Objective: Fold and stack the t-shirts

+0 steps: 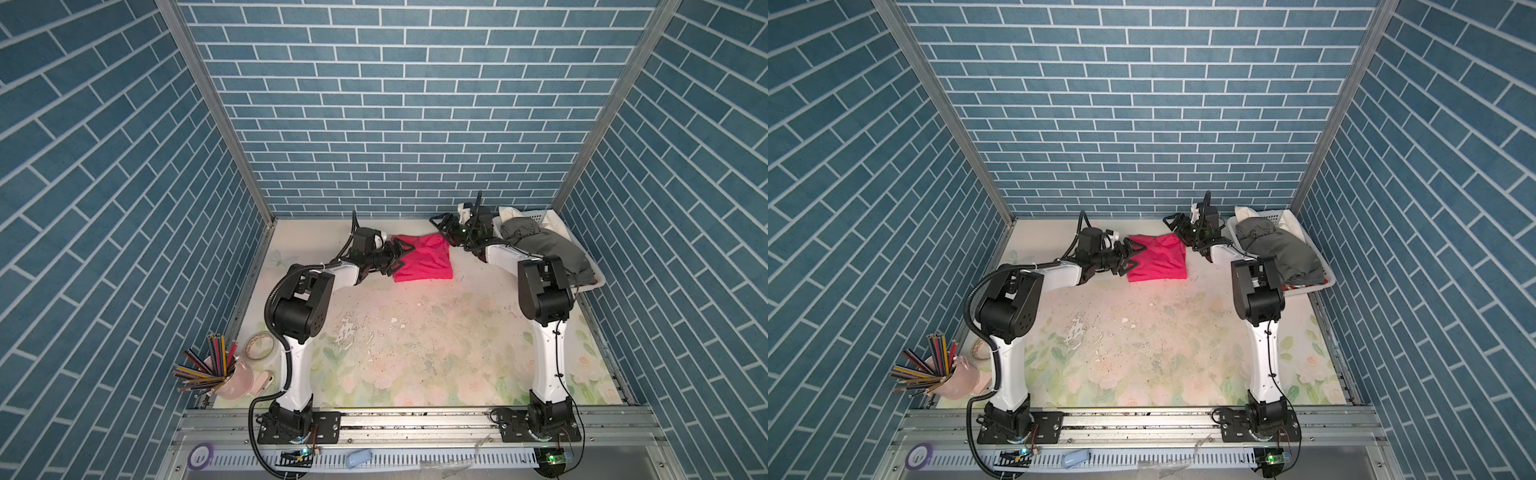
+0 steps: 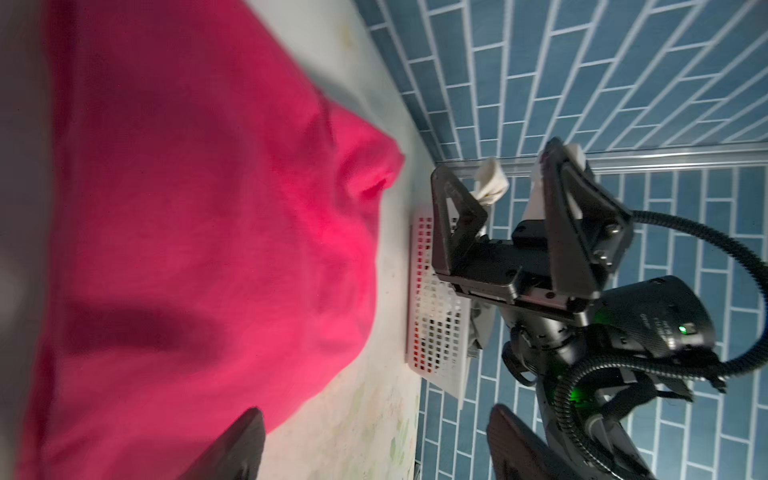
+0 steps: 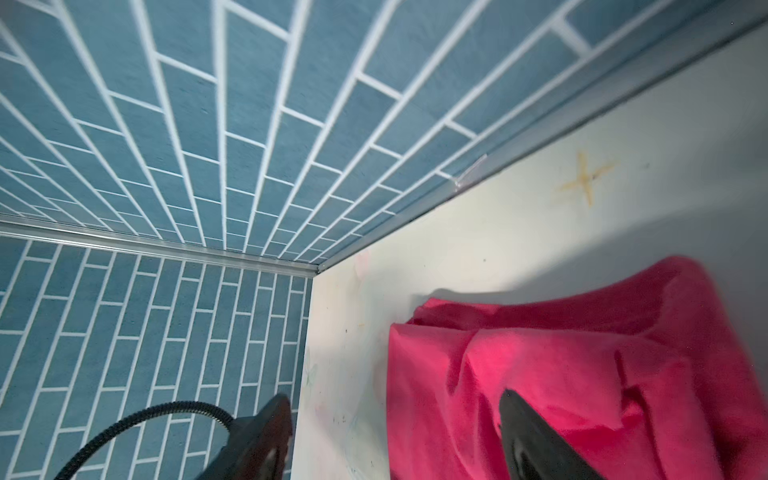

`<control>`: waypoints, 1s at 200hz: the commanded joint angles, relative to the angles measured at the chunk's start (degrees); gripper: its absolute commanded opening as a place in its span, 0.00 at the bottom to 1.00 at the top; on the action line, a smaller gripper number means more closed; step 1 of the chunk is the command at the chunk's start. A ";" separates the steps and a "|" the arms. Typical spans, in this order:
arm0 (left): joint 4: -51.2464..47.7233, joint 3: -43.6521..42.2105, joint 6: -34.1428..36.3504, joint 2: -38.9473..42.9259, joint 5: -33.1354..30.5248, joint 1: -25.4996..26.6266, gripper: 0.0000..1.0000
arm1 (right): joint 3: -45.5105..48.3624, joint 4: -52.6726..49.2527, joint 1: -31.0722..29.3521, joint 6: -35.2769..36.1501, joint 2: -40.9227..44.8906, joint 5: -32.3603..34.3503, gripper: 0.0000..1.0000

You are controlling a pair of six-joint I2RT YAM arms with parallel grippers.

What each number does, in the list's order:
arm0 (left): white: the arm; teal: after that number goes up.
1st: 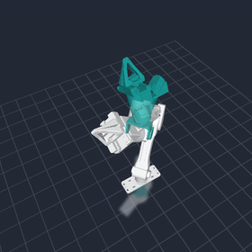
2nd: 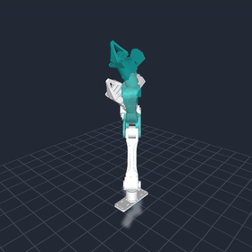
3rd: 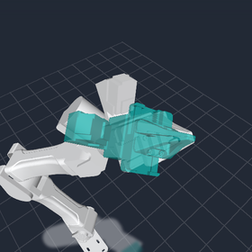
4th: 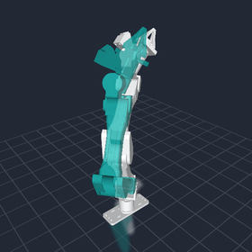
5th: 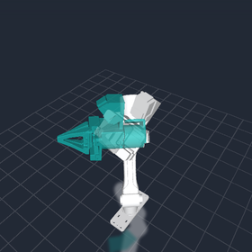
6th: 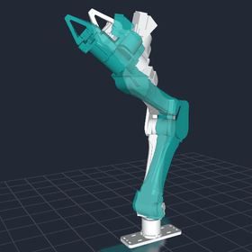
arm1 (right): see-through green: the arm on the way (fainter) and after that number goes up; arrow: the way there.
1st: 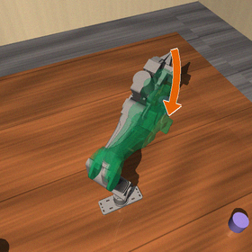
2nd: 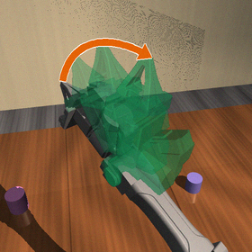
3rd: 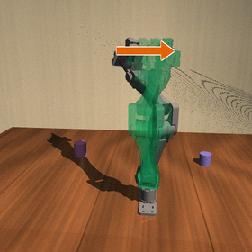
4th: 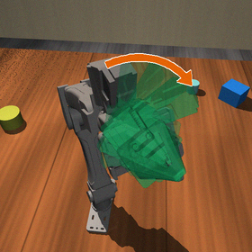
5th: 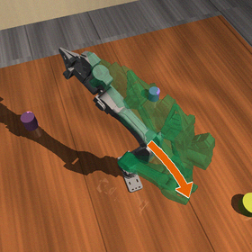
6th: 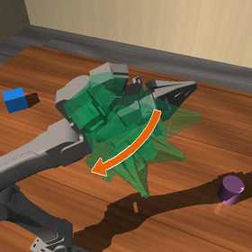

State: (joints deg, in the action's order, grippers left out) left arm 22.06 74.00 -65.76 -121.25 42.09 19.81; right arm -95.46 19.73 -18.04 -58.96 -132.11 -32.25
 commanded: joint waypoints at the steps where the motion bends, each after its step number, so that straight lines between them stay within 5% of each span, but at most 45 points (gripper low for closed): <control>1: -0.82 -0.96 1.64 -1.96 -1.23 -0.67 0.86 | -3.33 1.12 -0.28 -2.88 -3.92 -1.83 0.79; 55: -20.55 5.80 17.96 -0.59 -8.87 -2.36 0.86 | -14.38 -18.37 2.01 17.02 -6.42 7.34 0.81; 80: -37.31 15.59 36.30 3.82 -30.21 0.20 0.86 | -12.03 -19.73 2.31 25.29 0.29 8.78 0.89; 92: -39.23 16.84 43.79 5.83 -42.91 2.70 0.86 | -9.24 -20.09 2.05 28.81 4.91 9.18 0.95; 104: -39.24 17.31 47.12 6.33 -48.25 3.97 0.86 | -5.29 -20.89 1.88 31.57 9.87 10.49 0.96; 151: -43.96 27.42 45.97 -4.25 -28.07 -1.37 0.86 | 14.52 -19.70 2.05 35.82 27.44 14.25 0.97; 200: -43.79 29.57 46.06 -7.87 -21.60 -0.90 0.86 | 26.97 -23.07 2.64 39.03 38.21 16.51 0.98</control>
State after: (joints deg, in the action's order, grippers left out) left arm -19.33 103.63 -20.97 -129.69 15.62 17.89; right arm -73.03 0.45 -15.79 -24.12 -96.53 -18.13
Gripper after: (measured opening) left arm 0.857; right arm 0.978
